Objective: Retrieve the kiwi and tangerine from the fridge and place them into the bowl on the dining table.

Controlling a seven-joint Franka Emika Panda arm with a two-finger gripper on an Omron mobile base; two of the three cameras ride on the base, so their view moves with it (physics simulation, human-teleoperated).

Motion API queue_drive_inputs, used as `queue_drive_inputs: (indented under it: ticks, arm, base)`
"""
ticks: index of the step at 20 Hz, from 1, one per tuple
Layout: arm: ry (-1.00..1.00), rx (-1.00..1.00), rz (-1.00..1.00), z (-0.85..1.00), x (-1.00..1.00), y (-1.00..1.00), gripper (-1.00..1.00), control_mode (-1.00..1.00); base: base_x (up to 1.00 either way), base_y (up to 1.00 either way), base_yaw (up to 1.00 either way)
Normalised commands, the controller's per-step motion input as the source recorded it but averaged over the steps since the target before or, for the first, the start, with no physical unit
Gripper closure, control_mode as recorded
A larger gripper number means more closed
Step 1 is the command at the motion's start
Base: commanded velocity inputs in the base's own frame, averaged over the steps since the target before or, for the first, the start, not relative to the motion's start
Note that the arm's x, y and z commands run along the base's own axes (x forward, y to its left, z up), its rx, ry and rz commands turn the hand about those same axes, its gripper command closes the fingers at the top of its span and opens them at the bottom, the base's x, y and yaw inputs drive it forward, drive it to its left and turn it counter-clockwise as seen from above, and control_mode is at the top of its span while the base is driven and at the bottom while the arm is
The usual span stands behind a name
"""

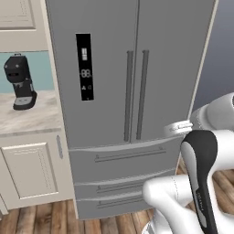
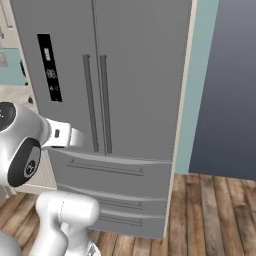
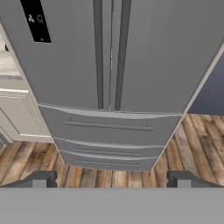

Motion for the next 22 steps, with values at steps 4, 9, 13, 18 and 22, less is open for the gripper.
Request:
queue_drive_inputs:
  ticks: [4, 9, 13, 18, 22]
  arm:
    - [-0.02, 0.0, 0.0, 0.0, -0.05, 0.0, -1.0, -1.0]
    - [-0.01, 0.0, 0.0, 0.0, -0.02, 0.0, -1.0, -1.0]
    - [0.0, 0.0, 0.0, 0.0, 0.02, 0.0, -1.0, -1.0]
    - [-0.03, 0.0, 0.0, 0.0, 0.45, 0.0, -1.0, -1.0]
    - [-0.09, 0.0, 0.0, 0.12, 0.66, 0.0, -1.0, -1.0]
  base:
    - [-0.2, 0.0, 0.0]
    - [0.0, 0.0, 0.0]
    - [0.0, 0.0, 0.0]
    - [0.0, 0.0, 0.0]
    - [0.0, 0.0, 0.0]
